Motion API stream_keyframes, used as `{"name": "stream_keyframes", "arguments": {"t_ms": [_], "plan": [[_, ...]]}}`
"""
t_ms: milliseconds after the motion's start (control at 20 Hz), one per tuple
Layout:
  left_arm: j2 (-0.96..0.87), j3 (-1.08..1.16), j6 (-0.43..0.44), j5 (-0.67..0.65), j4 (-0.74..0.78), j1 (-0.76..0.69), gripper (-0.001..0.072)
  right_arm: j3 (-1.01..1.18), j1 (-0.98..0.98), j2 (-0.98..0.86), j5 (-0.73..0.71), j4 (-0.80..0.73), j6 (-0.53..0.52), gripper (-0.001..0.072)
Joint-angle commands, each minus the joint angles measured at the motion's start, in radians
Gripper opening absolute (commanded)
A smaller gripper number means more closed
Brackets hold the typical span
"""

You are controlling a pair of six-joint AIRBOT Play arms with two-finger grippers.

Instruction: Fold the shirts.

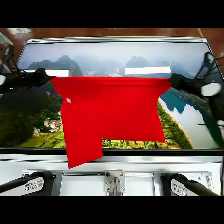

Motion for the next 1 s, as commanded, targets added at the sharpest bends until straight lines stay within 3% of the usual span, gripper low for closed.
{"name": "stream_keyframes", "arguments": {"t_ms": [0, 150, 450, 700, 800, 950], "plan": [[-0.149, -0.005, 0.047, 0.243, -0.093, -0.008, 0.0039, -0.001, 0.095, -0.170, -0.378, 0.000, -0.027, 0.0055], [-0.216, -0.006, 0.135, 0.259, -0.094, -0.023, 0.0039, 0.082, 0.117, -0.287, -0.367, 0.003, -0.031, 0.0055], [-0.306, -0.006, 0.134, 0.336, -0.094, -0.055, 0.0039, 0.196, 0.147, -0.391, -0.283, 0.008, -0.026, 0.0056], [-0.314, -0.004, 0.134, 0.311, -0.094, -0.051, 0.0039, 0.196, 0.095, -0.388, -0.176, 0.005, -0.011, 0.0056], [-0.315, 0.006, 0.140, 0.272, -0.094, -0.051, 0.0040, 0.196, 0.077, -0.387, -0.094, 0.005, 0.004, 0.0056], [-0.328, 0.009, 0.187, 0.062, -0.087, -0.050, 0.0040, 0.195, 0.066, -0.389, 0.108, -0.052, 0.004, 0.0056]]}}
